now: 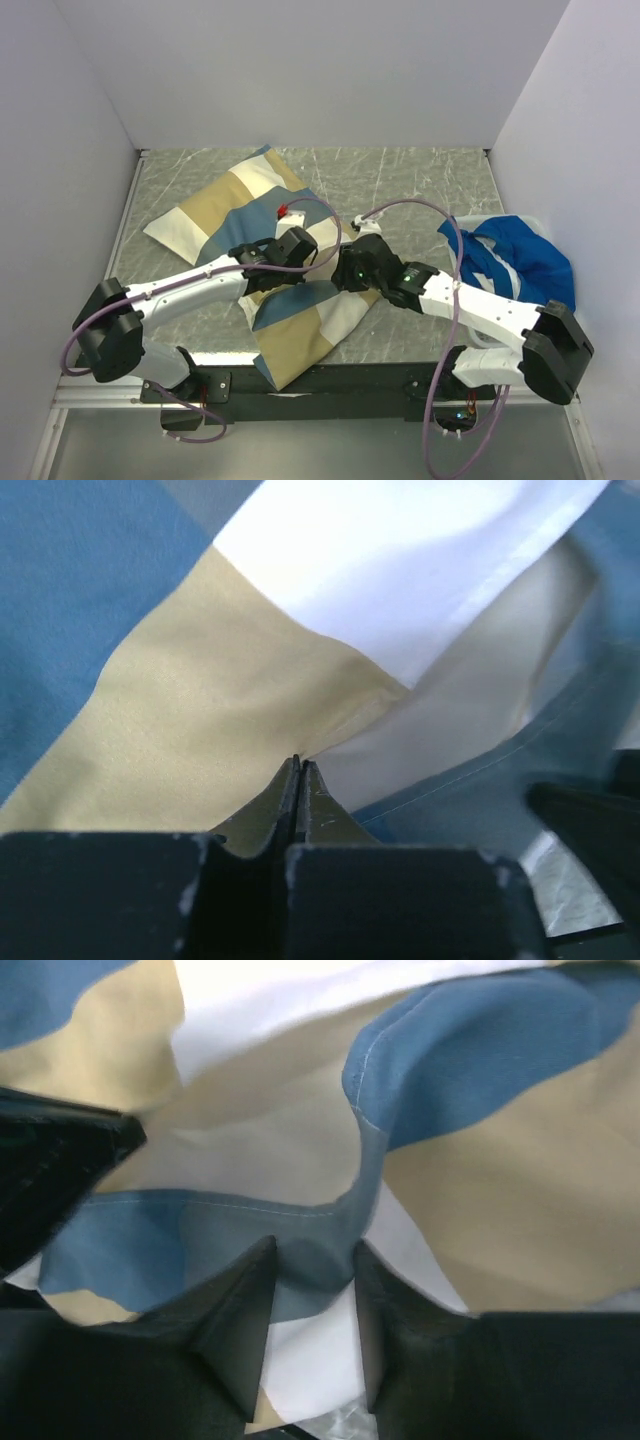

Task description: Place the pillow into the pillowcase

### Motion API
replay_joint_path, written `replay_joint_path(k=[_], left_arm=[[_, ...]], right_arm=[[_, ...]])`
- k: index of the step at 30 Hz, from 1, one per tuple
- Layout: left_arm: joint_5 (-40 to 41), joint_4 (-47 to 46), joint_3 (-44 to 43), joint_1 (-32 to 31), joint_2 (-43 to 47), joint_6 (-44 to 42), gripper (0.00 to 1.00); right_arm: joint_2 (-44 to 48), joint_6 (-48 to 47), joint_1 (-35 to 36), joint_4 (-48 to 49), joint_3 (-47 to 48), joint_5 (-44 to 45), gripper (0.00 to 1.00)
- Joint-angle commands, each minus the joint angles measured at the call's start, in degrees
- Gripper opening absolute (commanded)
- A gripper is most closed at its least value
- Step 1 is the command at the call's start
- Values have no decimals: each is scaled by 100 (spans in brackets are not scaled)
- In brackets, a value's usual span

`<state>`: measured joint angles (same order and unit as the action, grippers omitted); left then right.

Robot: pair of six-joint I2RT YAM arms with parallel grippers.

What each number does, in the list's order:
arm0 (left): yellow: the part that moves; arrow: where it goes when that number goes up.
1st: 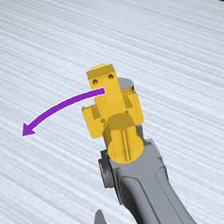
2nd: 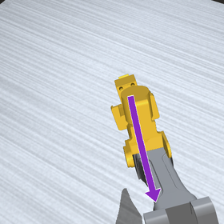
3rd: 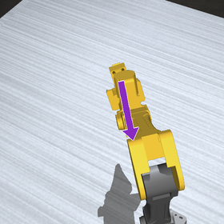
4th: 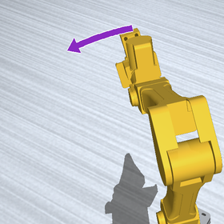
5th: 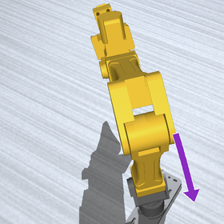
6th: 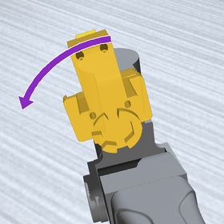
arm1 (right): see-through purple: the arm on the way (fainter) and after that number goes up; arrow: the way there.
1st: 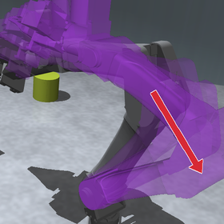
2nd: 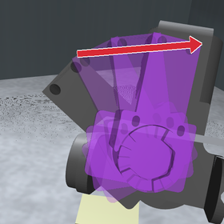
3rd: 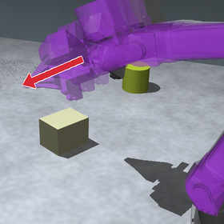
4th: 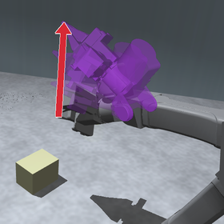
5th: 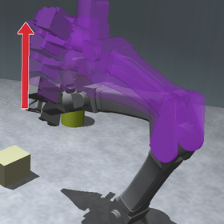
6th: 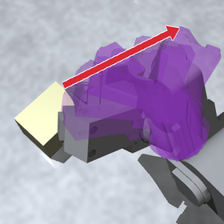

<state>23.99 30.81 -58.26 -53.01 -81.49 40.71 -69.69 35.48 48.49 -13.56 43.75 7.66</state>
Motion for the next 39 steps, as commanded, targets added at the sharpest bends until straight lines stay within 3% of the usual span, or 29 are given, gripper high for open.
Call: replay_joint_path(k=[1, 3, 8, 13, 14, 18, 22, 24, 26, 30, 34, 39], left_arm=[[45, -75, -379, 28, 230, -168, 1], [-112, -48, -440, 46, 353, -168, 1], [-842, -189, -974, 72, 669, -116, 1], [-1150, -259, -1574, 63, 1047, -54, 1], [-1177, -259, -1757, 63, 1083, -63, 1], [-1388, -207, -2364, 81, 1083, -142, 1], [-1467, -110, -2945, 81, 1022, -247, 1], [-1423, -92, -3060, 159, 969, -283, 1], [-1642, -180, -2894, 273, 873, -283, 1], [-2169, -688, -2357, 607, 670, -169, 1], [-2477, -962, -2085, 889, 302, -107, 1], [-2680, -1094, -2049, 1074, -51, -89, 1]], right_arm=[[-220, 134, 20, 381, 238, -309, 32], [-290, 125, -41, 416, 406, -458, 17], [-931, 520, -384, 1126, 985, -1582, 0], [-2010, 1012, -1051, 1681, 1906, -2383, 0], [-2179, 978, -1113, 1403, 2223, -2357, 0], [-2979, 644, -1193, 5, 4541, -1962, 0], [-3908, 451, -1210, -1217, 7587, -1619, 0], [-4270, 407, -1193, -1701, 8313, -1636, 0], [-4457, 310, -1149, -1546, 8012, -1601, 0], [-4263, 441, -1166, -306, 5729, -1706, 0], [-4597, 275, -1149, -78, 5093, -1873, 0], [-4317, 143, -1149, 258, 4372, -1742, 2]])
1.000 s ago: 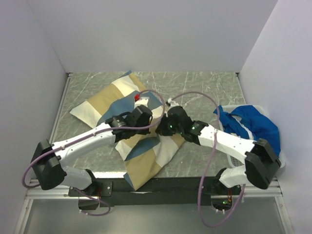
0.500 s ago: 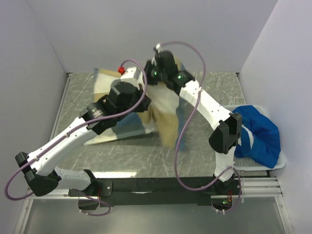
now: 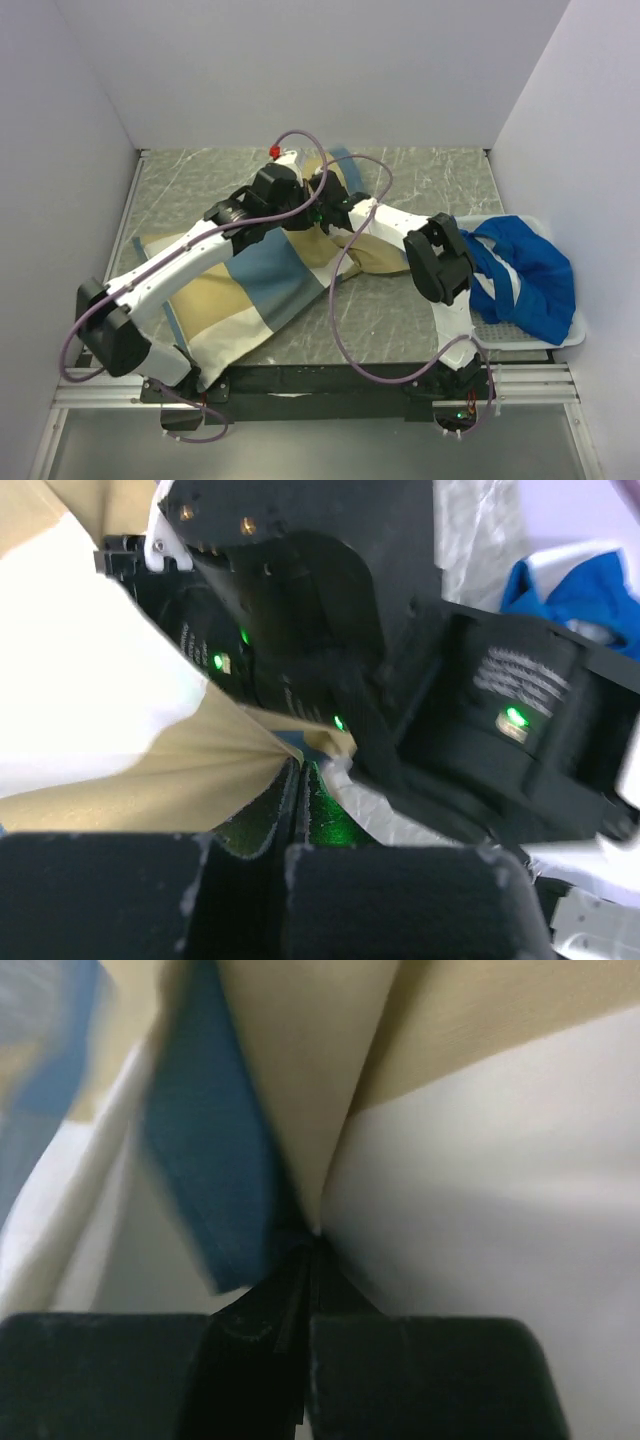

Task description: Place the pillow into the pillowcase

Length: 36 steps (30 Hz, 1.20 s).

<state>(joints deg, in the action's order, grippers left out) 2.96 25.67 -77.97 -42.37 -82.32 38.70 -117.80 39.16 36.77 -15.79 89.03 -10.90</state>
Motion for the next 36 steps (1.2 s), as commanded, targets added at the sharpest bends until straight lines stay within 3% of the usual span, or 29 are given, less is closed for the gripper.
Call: replay_joint_path(k=[1, 3, 5, 6, 7, 12, 15, 18, 20, 23, 28, 32, 33, 36], left_arm=[[-647, -668, -51, 9, -3, 129, 2], [-700, -695, 36, 18, -161, 261, 3], [-910, -861, 255, 18, -275, 348, 2], [-946, -923, 343, 18, -310, 401, 4], [-964, -1019, 553, 18, -311, 437, 6], [-1192, -1573, 889, 18, -512, 595, 16], [-1254, -1749, 854, 18, -819, 613, 25], [-1263, -1846, 705, 18, -1171, 630, 28], [-1175, -1846, 460, 18, -1442, 630, 11], [-1026, -1671, -59, 36, -1883, 630, 1], [-945, -1627, -753, 141, -2708, 709, 1], [-1139, -1837, -1036, 168, -2869, 586, 1], [-1166, -1899, -992, 176, -2799, 595, 2], [-956, -1838, -773, 159, -2255, 551, 29]], right_arm=[[538, -303, 14, 463, -193, 53, 5], [556, -391, 23, 384, -333, -9, 6], [713, -470, 5, 445, -579, 218, 15], [932, -514, -21, 480, -876, 359, 23], [1038, -584, -65, 463, -983, 595, 39], [2012, -795, -688, 384, -1634, 615, 80], [2496, -944, -926, 69, -1679, 974, 90], [3041, -998, -1136, -117, -1914, 1316, 94], [3358, -980, -1216, -56, -2135, 1310, 94], [4070, -866, -1225, 206, -2793, 1187, 92], [5467, -401, -1111, 663, -4418, 1107, 88], [6504, -6, -1085, 902, -5710, 1108, 87], [6611, 30, -1085, 989, -5852, 1107, 87], [6761, 224, -1076, 1236, -6152, 695, 87]])
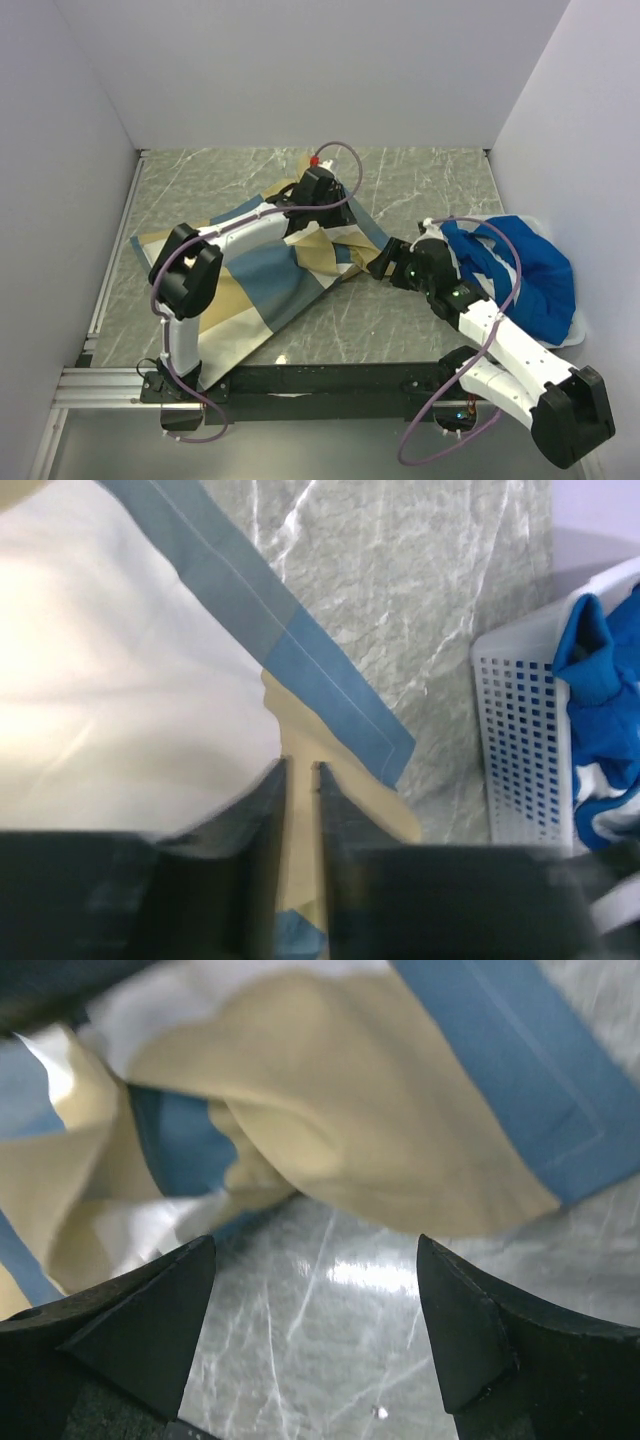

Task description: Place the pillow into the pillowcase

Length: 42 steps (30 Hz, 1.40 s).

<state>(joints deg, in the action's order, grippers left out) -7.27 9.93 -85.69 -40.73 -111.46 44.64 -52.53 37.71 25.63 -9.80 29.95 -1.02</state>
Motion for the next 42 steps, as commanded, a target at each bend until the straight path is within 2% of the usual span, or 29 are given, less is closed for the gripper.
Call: replay_joint_path(k=[1, 3, 4, 5, 6, 7, 10, 15, 16, 18, 21, 24, 28, 33, 36, 38, 39, 40, 41, 42], left_arm=[[146, -203, 121, -5, 1052, -35, 48], [488, -71, 611, 4, 1502, 0, 54], [637, -27, 824, 4, 2000, 114, 58], [708, 34, 1035, 4, 2275, 184, 60], [1301, 235, 1446, 4, 2809, 272, 63], [1524, 341, 1650, 12, 3084, 525, 67], [2070, 465, 2555, 118, 4200, 947, 71], [2677, 1035, 3462, 592, 5754, 1528, 77], [3017, 1368, 3532, 723, 5932, 1652, 82], [3196, 1633, 3752, 908, 6423, 1967, 86], [3460, 1994, 4007, 1303, 6873, 2275, 92], [3390, 2118, 4200, 1769, 7041, 2356, 95], [3101, 2100, 4367, 2453, 6945, 2286, 97], [2311, 1724, 4587, 3281, 6770, 1918, 96], [1828, 1399, 4526, 3773, 6498, 1637, 93], [1642, 1214, 4395, 3985, 6278, 1486, 93], [1406, 1117, 4342, 4029, 6016, 1364, 92], [1290, 829, 4281, 4055, 5865, 1293, 92], [1202, 748, 4123, 4055, 5707, 1240, 91], [1140, 712, 4000, 4055, 5349, 1205, 91]], right_arm=[[235, 412, 39, 716, -262, -372, 86], [322, 395, 83, 839, -306, -505, 82], [375, 334, 152, 831, -271, -418, 81], [471, 89, 327, 831, -219, -208, 82], [507, -70, 477, 822, -166, -93, 82], [507, -176, 617, 700, 35, 91, 82], [367, -694, 1145, 603, 579, 575, 84], [-1072, -1494, 1216, 287, 1766, -10, 86], [-1527, -1556, 1217, 16, 2177, -91, 87], [-1934, -1723, 1217, -214, 2514, -241, 87], [-2567, -1881, 1225, -443, 3015, -329, 88], [-3218, -2162, 1199, -417, 3603, -487, 88], [-4315, -2452, 1199, -522, 4692, -636, 88], [-5204, -2479, 1146, -741, 5703, -1269, 85], [-5767, -2558, 1111, -1110, 6283, -1497, 77], [-6005, -2576, 1024, -1216, 6496, -1629, 59], [-6066, -2567, 840, -1330, 6697, -1752, 48], [-6154, -2472, 717, -1357, 6803, -1709, 23], [-6190, -2358, 533, -1401, 6891, -1596, 8], [-6225, -2217, 131, -1402, 7023, -1464, 0]])
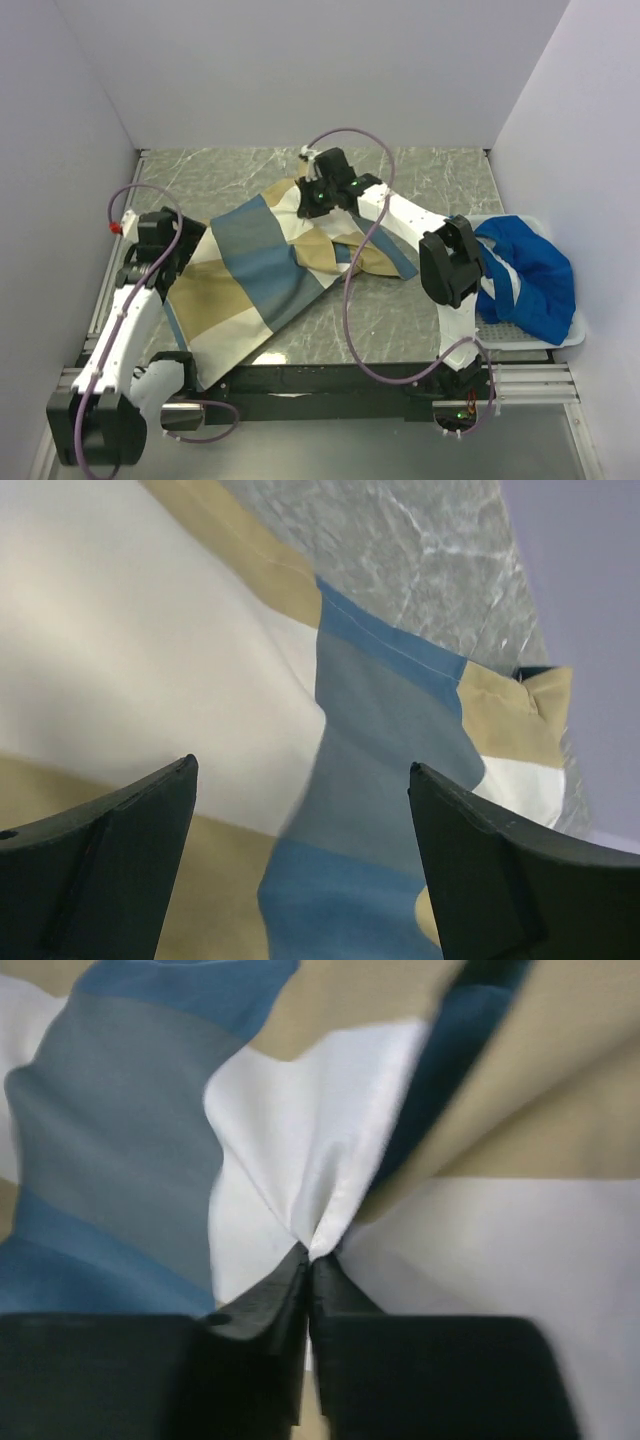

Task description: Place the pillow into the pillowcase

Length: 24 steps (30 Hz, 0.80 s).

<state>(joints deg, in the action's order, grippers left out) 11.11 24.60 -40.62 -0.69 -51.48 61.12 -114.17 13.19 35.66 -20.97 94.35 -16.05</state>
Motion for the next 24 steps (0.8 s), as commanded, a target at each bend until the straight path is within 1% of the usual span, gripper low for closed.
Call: replay_joint_path(k=[1, 2, 4, 7, 9, 12, 17, 20, 21, 24], left_arm=[[-846, -859, -630, 51, -835, -522, 90], [-839, -817, -892, 51, -1150, -566, 90], [-865, -790, -1122, 51, -1372, -610, 90], [-603, -746, -1168, 51, -1566, -663, 92], [-567, -799, -1115, 51, -1637, -593, 92], [-540, -852, -1079, 51, -1821, -584, 91], [-531, -913, -852, 25, -2260, -715, 95], [-645, -1114, -746, -106, -2541, -873, 99], [-794, -1202, -746, -177, -2620, -935, 99], [-777, -1439, -868, -685, -2911, -1050, 99]], right_arm=[[-157, 576, -1129, -241, 594, 145, 0], [-237, 745, -1349, -241, 637, 120, 0], [-448, 895, -1753, -408, 761, -46, 0], [-360, 764, -1773, -206, 428, -38, 0], [-421, 773, -1782, -170, 331, -30, 0], [-509, 790, -1808, -188, 339, 6, 0], [-563, 799, -1852, -267, 409, 50, 0], [-580, 817, -1896, -258, 418, 24, 0], [-589, 825, -1896, -250, 435, -3, 0], [-633, 834, -1905, -267, 462, -29, 0]])
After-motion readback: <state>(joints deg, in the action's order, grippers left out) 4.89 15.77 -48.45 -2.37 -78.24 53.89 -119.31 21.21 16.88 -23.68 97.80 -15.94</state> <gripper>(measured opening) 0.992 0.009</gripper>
